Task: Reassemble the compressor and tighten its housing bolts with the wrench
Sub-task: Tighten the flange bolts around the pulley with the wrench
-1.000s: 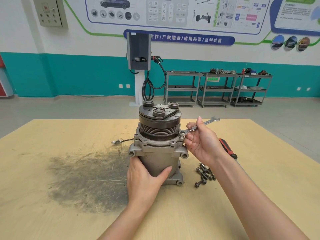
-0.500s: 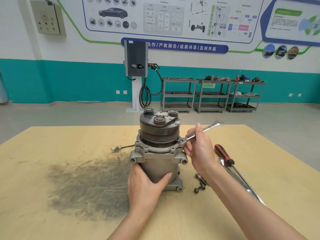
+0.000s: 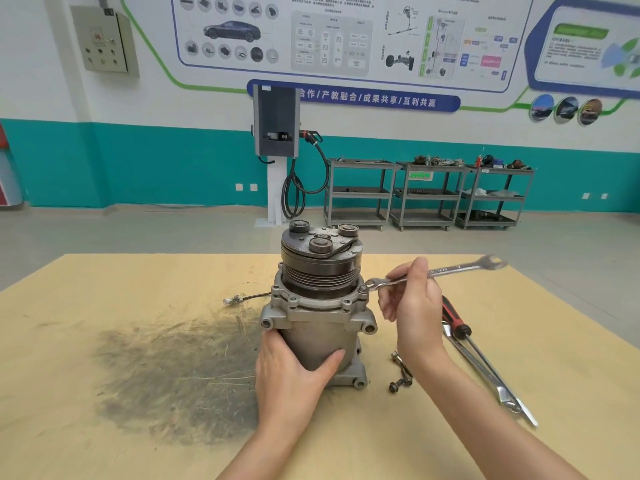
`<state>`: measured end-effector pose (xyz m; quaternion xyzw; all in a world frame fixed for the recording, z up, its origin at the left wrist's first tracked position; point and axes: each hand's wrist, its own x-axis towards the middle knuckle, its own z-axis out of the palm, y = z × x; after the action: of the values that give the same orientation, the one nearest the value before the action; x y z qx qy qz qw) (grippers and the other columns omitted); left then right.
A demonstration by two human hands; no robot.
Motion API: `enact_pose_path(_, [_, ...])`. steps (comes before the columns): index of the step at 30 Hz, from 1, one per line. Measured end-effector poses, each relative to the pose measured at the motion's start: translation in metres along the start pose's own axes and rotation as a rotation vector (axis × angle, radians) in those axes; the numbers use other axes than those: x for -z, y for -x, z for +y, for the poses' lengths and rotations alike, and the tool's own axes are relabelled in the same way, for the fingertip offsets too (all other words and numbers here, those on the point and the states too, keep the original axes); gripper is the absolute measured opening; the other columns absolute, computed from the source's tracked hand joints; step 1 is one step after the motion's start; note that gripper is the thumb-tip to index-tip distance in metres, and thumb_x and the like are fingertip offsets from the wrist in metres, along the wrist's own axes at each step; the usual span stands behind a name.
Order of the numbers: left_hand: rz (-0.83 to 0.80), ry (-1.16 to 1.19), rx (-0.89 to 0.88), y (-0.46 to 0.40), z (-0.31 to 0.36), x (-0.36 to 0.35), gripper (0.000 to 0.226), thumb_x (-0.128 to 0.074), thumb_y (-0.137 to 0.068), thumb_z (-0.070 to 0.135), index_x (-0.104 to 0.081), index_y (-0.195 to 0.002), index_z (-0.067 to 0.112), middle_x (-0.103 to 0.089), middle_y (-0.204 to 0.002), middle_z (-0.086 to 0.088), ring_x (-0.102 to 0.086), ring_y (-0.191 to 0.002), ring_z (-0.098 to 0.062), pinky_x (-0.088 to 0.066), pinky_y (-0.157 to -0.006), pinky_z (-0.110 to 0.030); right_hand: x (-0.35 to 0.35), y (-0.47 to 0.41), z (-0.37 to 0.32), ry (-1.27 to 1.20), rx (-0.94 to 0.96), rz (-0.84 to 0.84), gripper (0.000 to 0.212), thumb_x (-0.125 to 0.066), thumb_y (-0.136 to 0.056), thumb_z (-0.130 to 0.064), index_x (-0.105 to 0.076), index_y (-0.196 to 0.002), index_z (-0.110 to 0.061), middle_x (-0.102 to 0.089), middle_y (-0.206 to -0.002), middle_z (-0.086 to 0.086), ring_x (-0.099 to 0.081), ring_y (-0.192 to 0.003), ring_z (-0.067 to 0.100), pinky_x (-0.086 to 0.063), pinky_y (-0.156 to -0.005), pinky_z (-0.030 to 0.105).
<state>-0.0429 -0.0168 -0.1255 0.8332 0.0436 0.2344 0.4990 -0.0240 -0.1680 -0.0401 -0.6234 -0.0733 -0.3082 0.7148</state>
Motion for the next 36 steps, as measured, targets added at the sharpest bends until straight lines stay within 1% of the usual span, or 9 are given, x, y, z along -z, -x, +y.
enact_pose_path(4, [-0.002,0.001,-0.004,0.000,-0.001,0.000,0.094,-0.084,-0.059,0.058,-0.038,-0.130,0.018,-0.052,-0.125,0.003,-0.050,-0.122,-0.025,-0.043,-0.099,-0.040,0.005,-0.023,0.003,-0.056,-0.310,-0.084,0.049,-0.025,-0.107,-0.041,-0.052,-0.081,-0.010,-0.048,-0.044,0.002,-0.039,-0.037,0.012,-0.031,-0.037,0.021])
enact_pose_path(8, [-0.008,0.007,-0.003,0.000,0.000,0.000,0.094,-0.082,-0.058,0.058,-0.038,-0.130,0.017,-0.052,-0.127,0.002,-0.050,-0.123,-0.025,-0.043,-0.100,-0.039,0.007,-0.034,0.003,-0.178,-0.521,-0.209,0.043,-0.031,-0.106,-0.042,-0.052,-0.083,-0.012,-0.045,-0.045,0.002,-0.038,-0.037,0.012,-0.030,-0.038,0.019])
enact_pose_path(17, [-0.003,0.014,-0.013,0.001,0.001,0.001,0.092,-0.085,-0.060,0.054,-0.039,-0.130,0.017,-0.053,-0.128,0.000,-0.050,-0.123,-0.025,-0.043,-0.101,-0.041,0.004,-0.034,0.007,-0.275,-0.547,-0.272,0.042,-0.034,-0.104,-0.042,-0.052,-0.080,-0.013,-0.042,-0.048,0.002,-0.037,-0.040,0.011,-0.031,-0.039,0.019])
enact_pose_path(20, [-0.001,0.010,-0.009,0.001,0.001,0.001,0.092,-0.085,-0.060,0.055,-0.039,-0.129,0.016,-0.053,-0.127,0.000,-0.050,-0.123,-0.026,-0.043,-0.100,-0.042,0.003,-0.028,0.012,-0.243,-0.428,-0.203,0.044,-0.032,-0.105,-0.042,-0.052,-0.079,-0.012,-0.043,-0.045,0.001,-0.038,-0.040,0.011,-0.030,-0.039,0.020])
enact_pose_path(25, [-0.005,0.007,-0.005,0.001,0.001,0.000,0.093,-0.084,-0.059,0.056,-0.038,-0.130,0.016,-0.053,-0.129,-0.001,-0.050,-0.123,-0.027,-0.043,-0.101,-0.043,-0.007,-0.003,0.019,-0.077,-0.068,0.017,0.046,-0.028,-0.107,-0.034,-0.053,-0.076,-0.012,-0.044,-0.043,-0.005,-0.039,-0.038,0.009,-0.032,-0.038,0.019])
enact_pose_path(29, [-0.001,0.008,-0.013,0.001,0.001,0.001,0.095,-0.083,-0.058,0.057,-0.038,-0.131,0.017,-0.053,-0.129,0.000,-0.050,-0.124,-0.027,-0.043,-0.100,-0.041,-0.011,0.009,0.015,0.026,0.118,0.019,0.040,-0.033,-0.102,-0.040,-0.051,-0.078,-0.015,-0.043,-0.044,-0.006,-0.039,-0.040,0.008,-0.033,-0.039,0.023])
enact_pose_path(32, [-0.001,0.007,-0.015,0.001,0.001,0.000,0.096,-0.083,-0.058,0.058,-0.037,-0.131,0.017,-0.052,-0.129,0.001,-0.050,-0.124,-0.026,-0.044,-0.099,-0.040,-0.010,0.012,0.010,0.280,0.375,-0.019,0.038,-0.037,-0.099,-0.041,-0.051,-0.077,-0.013,-0.044,-0.048,-0.007,-0.043,-0.041,0.016,-0.038,-0.039,0.039])
enact_pose_path(34, [0.001,0.008,-0.016,0.001,0.001,0.000,0.097,-0.084,-0.057,0.057,-0.037,-0.132,0.017,-0.053,-0.130,0.000,-0.051,-0.124,-0.026,-0.045,-0.099,-0.041,-0.011,0.012,0.008,0.541,0.590,-0.030,0.041,-0.039,-0.100,-0.037,-0.052,-0.074,-0.007,-0.044,-0.049,-0.005,-0.043,-0.039,0.017,-0.038,-0.035,0.041])
enact_pose_path(36, [-0.001,0.009,-0.011,0.000,0.000,0.001,0.097,-0.083,-0.057,0.058,-0.038,-0.132,0.016,-0.053,-0.130,-0.001,-0.051,-0.124,-0.027,-0.045,-0.099,-0.041,-0.013,0.010,0.004,0.709,0.587,-0.047,0.046,-0.035,-0.101,-0.042,-0.054,-0.077,-0.007,-0.048,-0.049,-0.001,-0.046,-0.039,0.019,-0.041,-0.035,0.041])
